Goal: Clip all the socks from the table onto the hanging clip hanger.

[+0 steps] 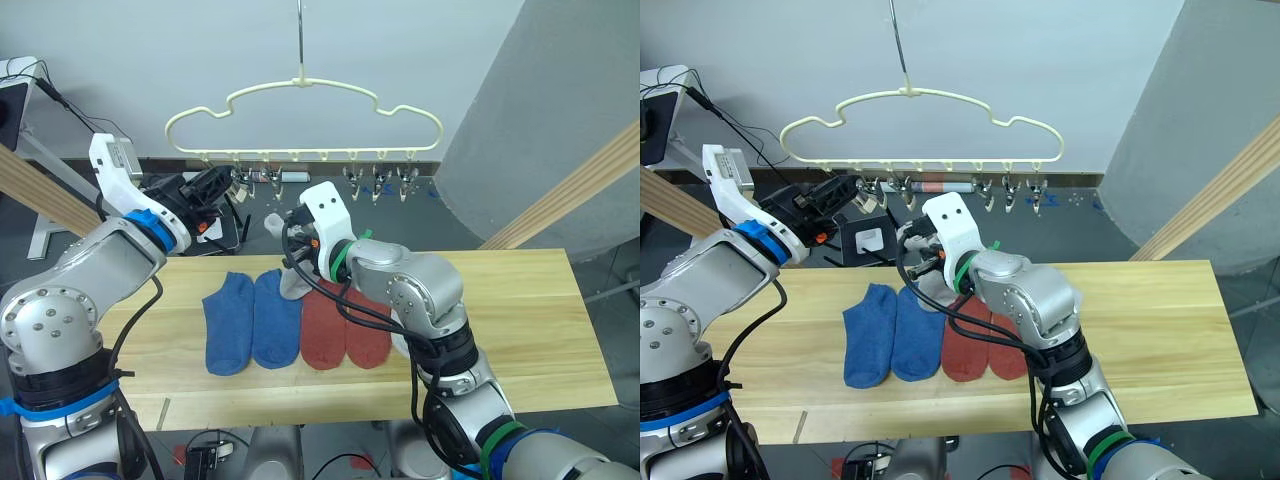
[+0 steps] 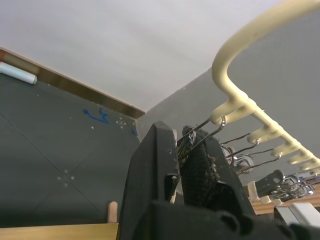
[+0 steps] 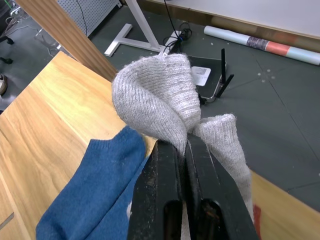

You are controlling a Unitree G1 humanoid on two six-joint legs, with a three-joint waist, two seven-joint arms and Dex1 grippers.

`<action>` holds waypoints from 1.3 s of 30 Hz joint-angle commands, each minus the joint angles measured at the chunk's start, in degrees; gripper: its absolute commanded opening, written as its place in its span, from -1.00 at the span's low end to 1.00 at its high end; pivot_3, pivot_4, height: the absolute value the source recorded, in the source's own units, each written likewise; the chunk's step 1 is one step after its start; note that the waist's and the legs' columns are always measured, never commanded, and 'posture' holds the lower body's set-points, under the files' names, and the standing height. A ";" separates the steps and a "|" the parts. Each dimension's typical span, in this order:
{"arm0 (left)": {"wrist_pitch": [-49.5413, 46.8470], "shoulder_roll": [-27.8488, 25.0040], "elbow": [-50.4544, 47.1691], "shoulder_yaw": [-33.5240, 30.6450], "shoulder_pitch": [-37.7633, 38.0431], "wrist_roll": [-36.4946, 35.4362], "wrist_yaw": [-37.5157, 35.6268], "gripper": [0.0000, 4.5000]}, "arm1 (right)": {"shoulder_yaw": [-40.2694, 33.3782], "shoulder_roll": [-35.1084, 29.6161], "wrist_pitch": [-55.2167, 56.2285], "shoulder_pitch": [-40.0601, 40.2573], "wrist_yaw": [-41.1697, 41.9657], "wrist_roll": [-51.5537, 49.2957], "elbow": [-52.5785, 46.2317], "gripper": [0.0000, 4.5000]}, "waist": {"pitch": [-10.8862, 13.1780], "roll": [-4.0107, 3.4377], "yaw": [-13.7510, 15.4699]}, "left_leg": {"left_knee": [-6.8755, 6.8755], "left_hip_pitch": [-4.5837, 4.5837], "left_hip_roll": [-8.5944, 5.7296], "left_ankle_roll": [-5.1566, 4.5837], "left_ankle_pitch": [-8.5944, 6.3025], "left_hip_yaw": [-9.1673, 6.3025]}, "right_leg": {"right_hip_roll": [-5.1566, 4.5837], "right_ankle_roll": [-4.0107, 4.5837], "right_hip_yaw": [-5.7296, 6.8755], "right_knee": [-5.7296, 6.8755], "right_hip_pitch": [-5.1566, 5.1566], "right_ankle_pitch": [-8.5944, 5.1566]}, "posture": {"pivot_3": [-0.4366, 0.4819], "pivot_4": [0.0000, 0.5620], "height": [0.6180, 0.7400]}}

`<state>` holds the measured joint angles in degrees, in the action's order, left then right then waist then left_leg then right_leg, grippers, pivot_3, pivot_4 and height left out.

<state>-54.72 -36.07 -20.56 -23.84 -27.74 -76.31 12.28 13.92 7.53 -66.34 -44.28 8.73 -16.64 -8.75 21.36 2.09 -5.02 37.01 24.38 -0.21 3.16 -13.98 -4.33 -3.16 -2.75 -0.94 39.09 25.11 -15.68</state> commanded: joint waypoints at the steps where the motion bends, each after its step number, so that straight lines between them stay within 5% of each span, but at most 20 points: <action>1: 0.70 -0.35 -1.26 0.02 0.87 0.93 0.43 -0.91 | 0.83 4.34 2.58 -3.19 0.54 -0.77 0.23 -0.98 | 0.00 0.00 -0.01 | 0.00 0.06 0.00 0.03 0.02 0.00 | 0.00 0.02 0.00 0.01 0.08 0.01 | -0.21 0.22 1.00; 39: 2.45 0.90 -1.86 1.00 1.71 3.90 -0.39 -0.91 | -0.07 11.36 12.17 -16.81 -1.67 -8.17 11.09 -0.98 | -0.02 0.04 -0.01 | 0.09 0.17 0.08 0.10 0.07 0.03 | 0.01 0.05 0.02 0.29 0.24 0.03 | -0.18 0.20 1.00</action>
<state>-52.68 -35.07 -21.77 -22.74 -27.02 -73.38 11.77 14.29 8.38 -55.69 -56.91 7.07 -23.25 4.05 21.33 2.13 -5.02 37.11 24.54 -0.13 3.26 -13.91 -4.32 -3.15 -2.70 -0.92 39.41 25.36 -15.64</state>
